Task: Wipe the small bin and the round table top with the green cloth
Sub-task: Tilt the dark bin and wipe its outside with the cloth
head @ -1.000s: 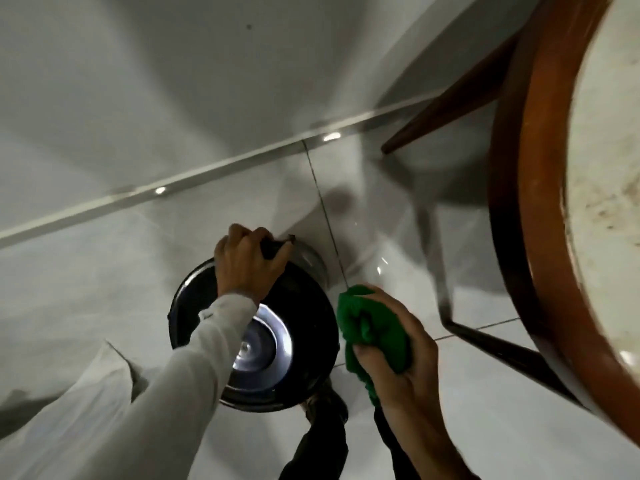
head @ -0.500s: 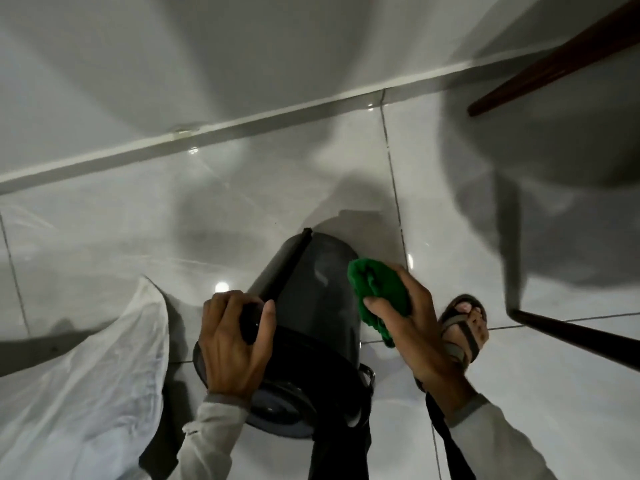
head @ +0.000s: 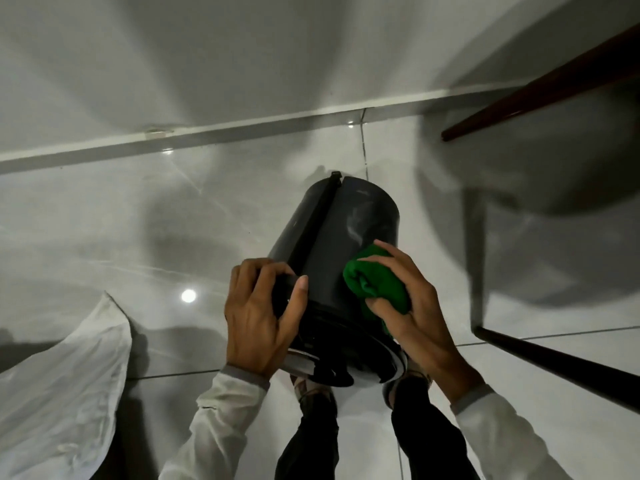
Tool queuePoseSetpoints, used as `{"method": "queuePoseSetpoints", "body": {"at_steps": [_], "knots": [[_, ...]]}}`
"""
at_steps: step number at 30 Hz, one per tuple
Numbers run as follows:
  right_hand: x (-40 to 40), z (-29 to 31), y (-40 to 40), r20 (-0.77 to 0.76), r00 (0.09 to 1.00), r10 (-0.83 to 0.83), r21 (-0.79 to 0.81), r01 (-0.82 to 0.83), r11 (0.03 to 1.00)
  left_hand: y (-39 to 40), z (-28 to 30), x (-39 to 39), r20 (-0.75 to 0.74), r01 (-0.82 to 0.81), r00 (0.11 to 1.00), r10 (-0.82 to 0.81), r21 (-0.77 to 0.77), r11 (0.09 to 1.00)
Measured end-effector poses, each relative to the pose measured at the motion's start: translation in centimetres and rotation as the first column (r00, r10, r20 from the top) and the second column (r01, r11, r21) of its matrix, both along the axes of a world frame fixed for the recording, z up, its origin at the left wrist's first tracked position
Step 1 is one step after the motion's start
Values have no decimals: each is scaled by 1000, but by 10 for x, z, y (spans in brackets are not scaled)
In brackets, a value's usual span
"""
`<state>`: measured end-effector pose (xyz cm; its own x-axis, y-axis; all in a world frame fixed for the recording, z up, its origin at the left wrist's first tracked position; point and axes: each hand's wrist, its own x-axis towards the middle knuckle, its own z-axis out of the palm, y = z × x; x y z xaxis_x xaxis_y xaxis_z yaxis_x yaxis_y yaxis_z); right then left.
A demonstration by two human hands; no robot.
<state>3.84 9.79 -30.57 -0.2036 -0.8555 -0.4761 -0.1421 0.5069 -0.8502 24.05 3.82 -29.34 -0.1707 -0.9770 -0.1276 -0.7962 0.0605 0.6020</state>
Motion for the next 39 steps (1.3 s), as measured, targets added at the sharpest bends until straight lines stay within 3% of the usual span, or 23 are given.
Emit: {"method": "queuePoseSetpoints", "body": {"at_steps": [9, 14, 18, 20, 22, 27, 29, 32, 34, 36, 39], "knots": [[-18, 14, 22, -13, 997, 73, -32, -73, 997, -17, 26, -23, 15, 143, 989, -145, 111, 984], [-12, -27, 14, -202, 941, 270, 19, -272, 962, -8, 9, -23, -10, 147, 989, -147, 164, 976], [-33, -95, -22, -383, 900, 206, 211, -132, 969, 9, -6, -13, 18, 159, 987, -162, 103, 982], [-46, -111, -40, -343, 926, 160, 303, -52, 951, 16, -9, -14, 31, 147, 988, -149, 40, 988], [-40, -104, -46, -274, 952, 140, 289, -58, 956, 20, -12, -15, 61, 90, 994, -89, -11, 996], [8, -21, 28, -35, 957, 289, -75, -291, 954, 26, -20, -23, 64, 118, 992, -111, -109, 987], [11, -25, 48, -84, 925, 370, -156, -378, 912, 33, -22, -22, 54, 174, 984, -168, -129, 976], [-14, -79, 20, -281, 921, 270, -22, -288, 957, 43, -25, -13, 43, 201, 979, -197, -137, 970], [-38, -117, -18, -305, 942, 138, 153, -94, 984, 42, -26, -12, 29, 189, 982, -187, -137, 972], [-50, -129, -41, -270, 960, 68, 246, 0, 969, 36, -27, -18, 25, 165, 986, -163, -133, 977], [-17, -88, -22, -163, 980, 117, 97, -102, 990, 25, -27, -30, 18, 140, 990, -139, -122, 983]]}}
